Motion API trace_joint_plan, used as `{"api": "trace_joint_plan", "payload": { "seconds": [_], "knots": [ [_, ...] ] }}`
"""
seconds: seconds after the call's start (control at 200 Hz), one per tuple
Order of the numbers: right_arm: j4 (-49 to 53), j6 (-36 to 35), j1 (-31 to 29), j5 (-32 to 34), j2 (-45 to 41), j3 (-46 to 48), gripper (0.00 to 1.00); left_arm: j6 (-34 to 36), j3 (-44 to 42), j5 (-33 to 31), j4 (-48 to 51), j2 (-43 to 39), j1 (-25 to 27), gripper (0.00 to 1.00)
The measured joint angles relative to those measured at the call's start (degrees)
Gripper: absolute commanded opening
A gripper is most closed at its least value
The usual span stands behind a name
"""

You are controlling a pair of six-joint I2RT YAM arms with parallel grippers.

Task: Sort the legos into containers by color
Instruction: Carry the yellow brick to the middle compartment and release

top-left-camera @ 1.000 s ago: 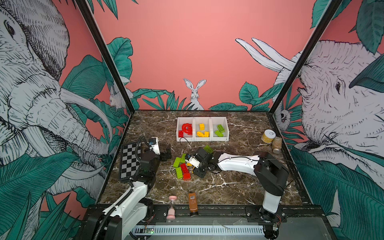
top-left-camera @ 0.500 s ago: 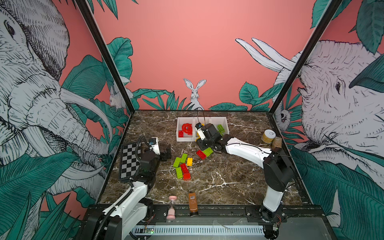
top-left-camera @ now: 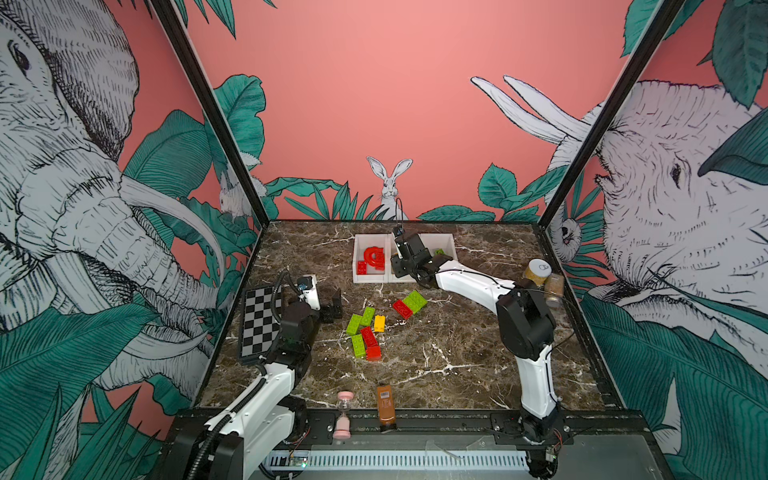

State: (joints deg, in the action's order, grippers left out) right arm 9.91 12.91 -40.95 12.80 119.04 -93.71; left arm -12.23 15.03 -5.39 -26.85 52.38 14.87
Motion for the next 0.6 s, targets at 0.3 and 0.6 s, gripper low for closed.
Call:
{"api": "trace_joint_plan", "payload": {
  "seconds": [0.3, 0.6],
  "knots": [
    [1.2, 1.4, 1.0, 0.3, 3.1, -3.3, 0.43, 0.0, 0.0, 0.0, 0.4, -0.9, 0.0, 0.98],
    [2.1, 2.0, 1.3, -0.3, 3.1, -4.1, 0.64, 0.0, 0.0, 0.0, 0.4, -0.9, 0.0, 0.98]
  ]
}}
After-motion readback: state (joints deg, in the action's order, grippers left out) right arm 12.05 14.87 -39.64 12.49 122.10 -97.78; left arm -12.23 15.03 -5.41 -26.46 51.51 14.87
